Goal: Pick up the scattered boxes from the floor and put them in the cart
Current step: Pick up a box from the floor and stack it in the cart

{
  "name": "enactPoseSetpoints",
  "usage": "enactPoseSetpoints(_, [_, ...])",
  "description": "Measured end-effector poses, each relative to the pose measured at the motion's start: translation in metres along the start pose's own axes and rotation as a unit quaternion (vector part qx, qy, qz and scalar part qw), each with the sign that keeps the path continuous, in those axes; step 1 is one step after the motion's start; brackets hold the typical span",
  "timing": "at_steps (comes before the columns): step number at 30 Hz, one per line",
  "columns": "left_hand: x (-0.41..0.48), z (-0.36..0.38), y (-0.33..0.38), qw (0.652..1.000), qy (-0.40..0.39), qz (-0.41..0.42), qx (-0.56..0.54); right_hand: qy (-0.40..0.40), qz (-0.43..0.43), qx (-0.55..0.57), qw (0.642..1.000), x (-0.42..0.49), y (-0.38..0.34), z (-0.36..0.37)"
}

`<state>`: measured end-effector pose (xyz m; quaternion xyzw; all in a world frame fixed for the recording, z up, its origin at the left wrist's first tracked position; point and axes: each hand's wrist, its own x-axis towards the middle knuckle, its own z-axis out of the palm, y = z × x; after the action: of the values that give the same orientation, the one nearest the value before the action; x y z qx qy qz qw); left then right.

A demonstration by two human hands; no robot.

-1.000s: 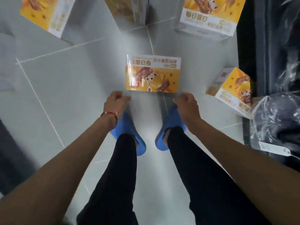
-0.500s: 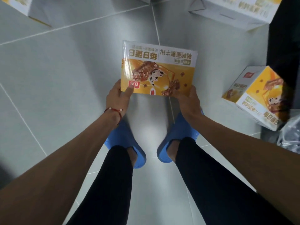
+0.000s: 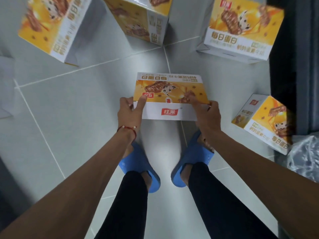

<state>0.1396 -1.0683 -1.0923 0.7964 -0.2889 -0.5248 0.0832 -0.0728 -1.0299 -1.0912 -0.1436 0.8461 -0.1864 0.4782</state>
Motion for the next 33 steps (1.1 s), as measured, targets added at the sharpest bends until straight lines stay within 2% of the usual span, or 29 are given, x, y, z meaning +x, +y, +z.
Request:
enactPoseSetpoints(5, [0.016, 0.013, 0.005, 0.998, -0.018, 0.044, -0.028, -0.02, -0.027, 0.107, 0.994, 0.018, 0.001, 0.015])
enactPoseSetpoints(14, [-0.036, -0.007, 0.0, 0.998, 0.009, -0.014, -0.06, -0.043, -0.009, 0.089, 0.995, -0.032, -0.003, -0.005])
enactPoseSetpoints(21, [-0.133, -0.079, 0.023, 0.999, -0.007, -0.021, -0.048, -0.1, -0.051, 0.051, 0.992, -0.127, -0.041, -0.056])
enactPoseSetpoints(24, [-0.188, -0.117, 0.043, 1.0, -0.004, 0.016, -0.013, -0.118, -0.089, 0.042, 0.988, -0.175, -0.068, -0.083])
enactPoseSetpoints(29, [-0.266, -0.186, 0.069, 0.998, 0.021, 0.055, 0.02, -0.157, -0.153, 0.004, 0.976, -0.263, -0.116, -0.112])
enactPoseSetpoints(33, [-0.318, -0.241, 0.089, 0.994, 0.055, 0.067, 0.067, -0.152, -0.171, -0.017, 0.973, -0.334, -0.147, -0.122])
